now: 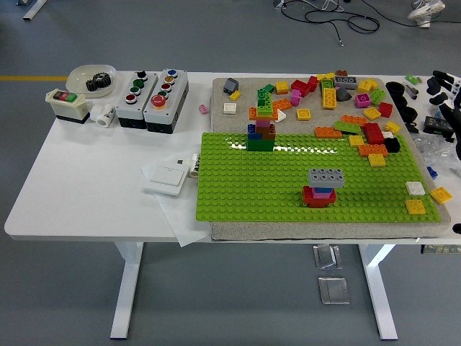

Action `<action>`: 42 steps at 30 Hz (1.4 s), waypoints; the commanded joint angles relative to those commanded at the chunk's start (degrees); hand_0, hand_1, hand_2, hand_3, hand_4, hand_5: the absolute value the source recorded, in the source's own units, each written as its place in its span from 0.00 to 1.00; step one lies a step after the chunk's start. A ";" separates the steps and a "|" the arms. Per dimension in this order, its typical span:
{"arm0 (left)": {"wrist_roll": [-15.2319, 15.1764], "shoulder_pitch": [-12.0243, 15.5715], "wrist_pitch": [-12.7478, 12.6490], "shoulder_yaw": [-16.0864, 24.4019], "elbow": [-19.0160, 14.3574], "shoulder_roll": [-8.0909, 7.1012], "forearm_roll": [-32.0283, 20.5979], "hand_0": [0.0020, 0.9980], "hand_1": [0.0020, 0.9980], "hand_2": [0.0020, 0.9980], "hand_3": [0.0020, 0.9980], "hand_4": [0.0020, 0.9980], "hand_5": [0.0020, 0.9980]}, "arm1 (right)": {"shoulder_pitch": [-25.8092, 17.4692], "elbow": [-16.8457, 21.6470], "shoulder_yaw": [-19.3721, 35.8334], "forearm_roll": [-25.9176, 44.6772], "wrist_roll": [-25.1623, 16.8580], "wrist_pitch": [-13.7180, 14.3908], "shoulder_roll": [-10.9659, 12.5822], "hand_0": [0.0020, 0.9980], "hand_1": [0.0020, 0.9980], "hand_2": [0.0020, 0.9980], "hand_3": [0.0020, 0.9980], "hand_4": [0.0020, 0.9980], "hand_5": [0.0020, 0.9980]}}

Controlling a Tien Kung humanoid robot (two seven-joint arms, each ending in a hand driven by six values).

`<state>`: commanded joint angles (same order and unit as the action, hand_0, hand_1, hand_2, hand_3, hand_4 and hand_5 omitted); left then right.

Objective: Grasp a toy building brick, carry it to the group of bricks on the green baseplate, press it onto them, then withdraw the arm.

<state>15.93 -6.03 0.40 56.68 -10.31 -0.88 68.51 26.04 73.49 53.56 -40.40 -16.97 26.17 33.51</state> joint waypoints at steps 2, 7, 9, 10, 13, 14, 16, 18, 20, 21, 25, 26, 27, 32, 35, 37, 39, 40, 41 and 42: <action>-0.02 -0.04 -0.01 -0.04 0.00 0.03 -0.08 0.78 0.73 0.65 0.56 0.59 0.61 | -0.01 -0.22 -0.05 -0.32 0.32 -0.07 -0.03 0.78 0.75 0.80 0.75 0.92 0.66; -0.11 -0.15 -0.02 -0.43 0.00 0.03 -0.53 0.78 0.73 0.65 0.56 0.59 0.61 | -0.06 -0.83 0.11 -1.61 1.83 -0.45 -0.05 0.78 0.75 0.79 0.74 0.91 0.65; -0.16 -0.18 -0.03 -0.56 0.00 0.03 -0.67 0.78 0.73 0.65 0.56 0.59 0.61 | -0.05 -1.12 0.17 -2.14 2.46 -0.62 -0.08 0.78 0.75 0.79 0.74 0.91 0.65; -0.18 -0.21 -0.03 -0.68 0.00 0.04 -0.79 0.78 0.73 0.65 0.56 0.59 0.61 | -0.06 -1.32 0.19 -2.32 2.68 -0.74 -0.12 0.78 0.75 0.79 0.73 0.85 0.55; -0.18 -0.30 -0.06 -0.70 0.00 0.05 -0.89 0.78 0.73 0.65 0.56 0.59 0.61 | -0.10 -1.81 0.16 -2.65 3.20 -1.04 -0.18 0.78 0.75 0.79 0.73 0.85 0.55; -0.18 -0.33 -0.07 -0.71 0.00 0.05 -0.93 0.78 0.73 0.65 0.56 0.59 0.61 | -0.11 -1.95 0.12 -2.75 3.36 -1.14 -0.19 0.78 0.75 0.79 0.73 0.85 0.55; -0.18 -0.37 -0.07 -0.77 0.00 0.04 -0.99 0.78 0.72 0.65 0.56 0.59 0.61 | -0.11 -2.12 0.12 -2.96 3.57 -1.31 -0.20 0.78 0.75 0.79 0.73 0.85 0.55; -0.14 -0.43 -0.06 -0.66 0.00 0.02 -0.85 0.78 0.72 0.65 0.56 0.59 0.61 | -0.09 -2.38 0.15 -3.39 4.31 -1.97 -0.28 0.78 0.75 0.79 0.73 0.85 0.55; -0.13 -0.47 -0.06 -0.62 0.00 0.01 -0.81 0.78 0.72 0.65 0.56 0.59 0.61 | -0.07 -2.45 0.10 -3.61 4.64 -2.22 -0.28 0.78 0.75 0.79 0.73 0.85 0.55; -0.11 -0.50 -0.07 -0.63 0.00 0.02 -0.85 0.78 0.72 0.65 0.56 0.59 0.61 | -0.02 -2.47 0.03 -3.81 4.82 -2.45 -0.29 0.78 0.75 0.79 0.73 0.85 0.55; -0.09 -0.52 -0.05 -0.73 0.00 -0.01 -0.98 0.78 0.72 0.65 0.56 0.59 0.61 | 0.08 -2.43 -0.04 -4.09 5.04 -2.64 -0.39 0.78 0.75 0.80 0.72 0.84 0.53; -0.08 -0.55 -0.04 -0.77 0.00 -0.01 -1.02 0.78 0.72 0.65 0.56 0.59 0.61 | 0.13 -2.42 -0.03 -4.30 5.43 -2.86 -0.39 0.78 0.75 0.80 0.72 0.84 0.53; -0.07 -0.56 -0.04 -0.79 0.00 -0.01 -1.04 0.78 0.72 0.65 0.56 0.59 0.61 | 0.15 -2.42 -0.03 -4.40 5.63 -2.97 -0.39 0.78 0.75 0.80 0.72 0.84 0.53; -0.07 -0.62 0.00 -1.02 0.00 -0.07 -1.24 0.78 0.72 0.65 0.56 0.59 0.61 | 0.27 -2.41 -0.05 -5.44 7.61 -3.37 -0.51 0.78 0.75 0.80 0.72 0.82 0.51; -0.10 -0.72 0.04 -1.18 0.00 -0.10 -1.36 0.78 0.72 0.65 0.56 0.59 0.61 | 0.22 -2.41 0.09 -6.29 8.36 -3.68 -0.57 0.78 0.75 0.79 0.72 0.82 0.53; -0.08 -0.71 0.02 -1.08 0.00 -0.12 -1.29 0.78 0.72 0.65 0.56 0.59 0.61 | 0.17 -2.43 0.25 -6.97 9.28 -4.19 -0.57 0.78 0.75 0.79 0.72 0.82 0.53; -0.03 -0.68 0.01 -0.89 0.00 -0.14 -1.13 0.78 0.72 0.65 0.56 0.59 0.61 | 0.09 -2.54 0.40 -9.42 11.45 -4.90 -0.55 0.78 0.75 0.79 0.72 0.82 0.53; -0.02 -0.68 0.02 -0.87 0.00 -0.15 -1.11 0.78 0.72 0.65 0.56 0.59 0.61 | 0.04 -2.59 0.44 -9.91 11.83 -4.96 -0.56 0.78 0.75 0.78 0.70 0.81 0.50; -0.03 -0.67 0.04 -0.89 0.00 -0.17 -1.09 0.78 0.72 0.65 0.56 0.59 0.61 | -0.09 -2.71 0.53 -11.56 12.36 -4.98 -0.60 0.78 0.75 0.78 0.70 0.81 0.50; -0.04 -0.65 0.05 -1.02 0.00 -0.17 -1.20 0.78 0.72 0.65 0.56 0.59 0.61 | -0.19 -2.84 0.56 -12.59 12.60 -5.00 -0.66 0.78 0.75 0.78 0.70 0.81 0.50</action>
<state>15.90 -6.67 0.45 55.66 -10.31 -1.05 67.31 25.85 70.65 54.13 -52.99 -4.37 21.17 32.86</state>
